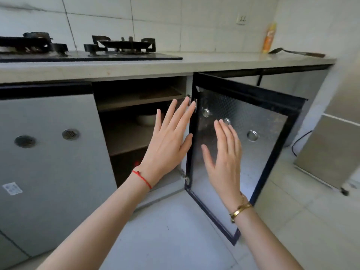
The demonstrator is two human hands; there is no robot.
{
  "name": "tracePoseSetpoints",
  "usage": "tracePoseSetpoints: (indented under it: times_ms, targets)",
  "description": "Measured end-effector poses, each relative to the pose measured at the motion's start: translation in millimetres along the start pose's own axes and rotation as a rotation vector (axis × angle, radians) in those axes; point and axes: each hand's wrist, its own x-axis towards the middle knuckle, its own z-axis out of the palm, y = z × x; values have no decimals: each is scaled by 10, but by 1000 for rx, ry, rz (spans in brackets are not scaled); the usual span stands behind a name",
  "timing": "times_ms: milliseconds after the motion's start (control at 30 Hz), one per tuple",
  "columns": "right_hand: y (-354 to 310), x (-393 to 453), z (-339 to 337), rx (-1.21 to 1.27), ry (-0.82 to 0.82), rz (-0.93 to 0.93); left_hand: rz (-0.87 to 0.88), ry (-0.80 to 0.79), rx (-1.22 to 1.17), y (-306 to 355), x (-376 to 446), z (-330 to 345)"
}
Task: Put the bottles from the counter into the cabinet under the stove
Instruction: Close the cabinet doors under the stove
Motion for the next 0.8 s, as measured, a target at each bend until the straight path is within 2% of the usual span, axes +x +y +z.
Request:
tracePoseSetpoints:
  times_ms: [233,367,500,633,800]
  targets:
    - [589,-104,-774,-195,212,179,211,-32,-200,901,656,281]
    - [905,-60,-921,-280,184,284,270,-73,-226,1248,1035,467]
    - [1132,-19,-876,-287,69,331,269,-117,-247,1424,1227,655]
    - [1176,10,-788,-177,-3,330,260,-161,-223,1448,1271,749]
    - [1089,-62,-770,-64,42,336,287,-91,-223,1387,1214,675]
